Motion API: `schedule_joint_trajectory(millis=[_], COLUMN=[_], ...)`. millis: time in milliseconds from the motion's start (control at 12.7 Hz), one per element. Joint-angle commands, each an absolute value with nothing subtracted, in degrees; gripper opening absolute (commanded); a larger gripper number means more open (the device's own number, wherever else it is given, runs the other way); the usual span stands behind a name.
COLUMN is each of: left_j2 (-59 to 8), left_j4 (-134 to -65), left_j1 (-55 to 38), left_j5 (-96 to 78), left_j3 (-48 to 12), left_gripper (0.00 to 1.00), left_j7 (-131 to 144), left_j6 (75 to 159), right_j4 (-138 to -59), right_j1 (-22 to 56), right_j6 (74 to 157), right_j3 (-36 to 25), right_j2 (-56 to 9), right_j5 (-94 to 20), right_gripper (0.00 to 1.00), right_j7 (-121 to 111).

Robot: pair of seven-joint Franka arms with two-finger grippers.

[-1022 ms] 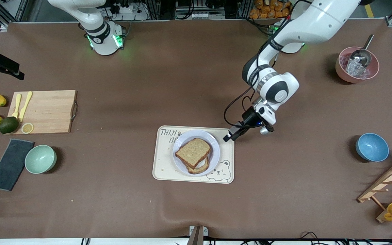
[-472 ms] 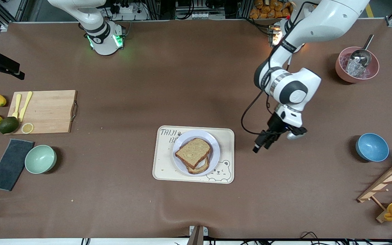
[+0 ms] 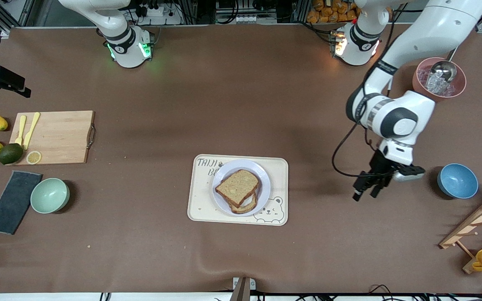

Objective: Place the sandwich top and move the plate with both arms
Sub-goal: 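Open the left gripper and raise it away from the plate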

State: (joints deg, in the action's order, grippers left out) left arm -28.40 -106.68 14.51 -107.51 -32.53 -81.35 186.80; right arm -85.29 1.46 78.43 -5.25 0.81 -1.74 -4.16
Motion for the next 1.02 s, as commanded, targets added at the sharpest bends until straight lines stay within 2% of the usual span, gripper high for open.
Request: schedule_joint_trajectory(millis=[0, 472, 708, 944], left_j2=[-25.7, -19.3, -13.8, -8.5], left_j4=[-109.0, -114.5, -116.7, -115.3], left_j1=[17.8, 17.9, 17.9, 17.8], left_j5=[-102.2, -73.4, -54.6, -38.2], left_j3=[-34.5, -28.7, -23.2, -19.3], left_gripper=[1.00, 1.00, 1.00, 1.00], left_j7=[-79.6, -47.7, -32.4, -19.5], left_j6=[184.4, 170.3, 157.7, 144.0], right_j4=[-85.4, -85.4, -85.4, -85.4], right_j1=[1.8, 1.8, 1.8, 2.0], right_j6=[77.8, 77.2, 77.1, 77.1], right_j3=[-5.4, -5.4, -5.4, -5.4], right_j2=[0.9, 1.0, 1.0, 0.9], right_j5=[-1.0, -1.0, -1.1, -1.1], right_gripper=[1.00, 1.00, 1.00, 1.00], right_j7=[-3.8, -3.8, -3.8, -3.8])
